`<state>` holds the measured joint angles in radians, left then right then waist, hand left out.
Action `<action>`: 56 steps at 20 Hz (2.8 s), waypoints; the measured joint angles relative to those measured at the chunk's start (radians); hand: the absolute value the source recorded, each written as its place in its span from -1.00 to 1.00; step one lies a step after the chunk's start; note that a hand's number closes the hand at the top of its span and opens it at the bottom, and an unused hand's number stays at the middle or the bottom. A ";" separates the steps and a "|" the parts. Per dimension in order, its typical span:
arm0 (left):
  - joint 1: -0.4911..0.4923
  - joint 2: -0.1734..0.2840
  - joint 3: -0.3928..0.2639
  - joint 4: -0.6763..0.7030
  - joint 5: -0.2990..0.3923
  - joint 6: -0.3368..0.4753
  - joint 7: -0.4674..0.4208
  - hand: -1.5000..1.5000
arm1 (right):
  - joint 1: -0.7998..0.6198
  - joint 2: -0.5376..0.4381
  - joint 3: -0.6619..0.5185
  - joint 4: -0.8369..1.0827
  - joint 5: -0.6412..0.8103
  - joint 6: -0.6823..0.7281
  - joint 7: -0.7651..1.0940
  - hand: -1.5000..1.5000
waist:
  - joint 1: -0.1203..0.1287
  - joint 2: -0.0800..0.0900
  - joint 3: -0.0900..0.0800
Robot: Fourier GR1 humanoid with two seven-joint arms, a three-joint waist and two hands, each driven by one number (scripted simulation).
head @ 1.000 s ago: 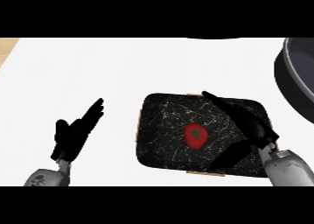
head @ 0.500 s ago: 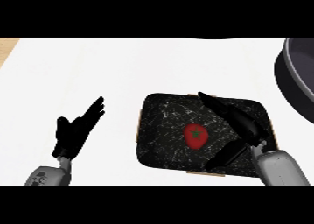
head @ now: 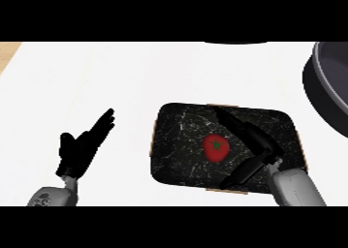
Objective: Pick the tomato from the tray and place it in the pot
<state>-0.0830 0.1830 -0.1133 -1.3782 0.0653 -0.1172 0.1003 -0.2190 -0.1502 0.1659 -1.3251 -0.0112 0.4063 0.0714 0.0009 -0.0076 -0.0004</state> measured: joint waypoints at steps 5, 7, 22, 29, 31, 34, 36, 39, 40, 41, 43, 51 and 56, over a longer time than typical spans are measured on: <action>-0.002 0.003 0.008 -0.005 -0.004 -0.011 0.028 0.00 | -0.016 -0.005 0.025 0.067 0.099 -0.011 -0.146 1.00 | -0.003 -0.008 -0.007; 0.000 -0.008 0.004 -0.006 -0.011 -0.003 0.031 0.00 | -0.014 -0.002 0.034 0.099 0.136 -0.027 -0.225 1.00 | -0.003 -0.013 -0.010; 0.045 0.006 0.058 -0.022 -0.004 0.018 0.035 0.00 | 0.131 0.002 -0.298 0.107 0.004 -0.299 -0.406 1.00 | -0.097 -0.028 -0.009; 0.055 0.020 0.068 -0.049 0.006 0.009 0.041 0.00 | 0.295 -0.092 -0.639 0.112 -0.069 -0.571 -0.449 1.00 | -0.092 -0.008 -0.004; 0.048 0.007 0.052 -0.043 -0.005 0.009 0.028 0.00 | 0.349 -0.089 -0.688 0.089 -0.070 -0.630 -0.456 1.00 | -0.070 -0.004 -0.002; 0.045 -0.007 0.029 -0.061 -0.013 0.005 0.046 0.00 | 0.416 -0.106 -0.730 0.009 -0.051 -0.698 -0.406 1.00 | -0.042 0.000 -0.001; 0.030 -0.007 0.032 -0.054 -0.009 -0.002 0.064 0.00 | 0.453 -0.107 -0.739 -0.051 -0.024 -0.741 -0.366 1.00 | -0.030 0.003 -0.001; 0.025 -0.013 0.028 -0.050 -0.016 -0.007 0.056 0.00 | 0.483 -0.126 -0.736 -0.138 0.038 -0.799 -0.287 1.00 | -0.018 0.004 0.000; 0.019 -0.015 0.029 -0.039 -0.019 -0.007 0.054 0.00 | 0.499 -0.134 -0.730 -0.184 0.064 -0.813 -0.246 1.00 | -0.016 0.004 0.000; 0.018 -0.020 0.025 -0.039 -0.023 -0.004 0.056 0.00 | 0.512 -0.146 -0.727 -0.220 0.089 -0.825 -0.210 1.00 | -0.014 0.004 0.000; 0.013 -0.017 0.029 -0.035 -0.019 -0.016 0.052 0.00 | 0.518 -0.170 -0.715 -0.270 0.152 -0.851 -0.139 1.00 | -0.009 0.005 0.000; 0.011 -0.025 0.026 -0.036 -0.032 -0.023 0.047 0.00 | 0.420 -0.337 -0.675 -0.415 0.386 -0.824 0.266 1.00 | 0.005 0.007 0.000; -0.001 -0.035 0.028 -0.017 -0.038 -0.028 0.030 0.00 | 0.249 -0.477 -0.644 -0.346 0.461 -0.724 0.444 1.00 | 0.011 0.007 0.001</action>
<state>-0.0842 0.1479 -0.0857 -1.3950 0.0268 -0.1449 0.1299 0.0301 -0.6270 -0.4783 -1.6715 0.4501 -0.3180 0.5153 0.0119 -0.0008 0.0006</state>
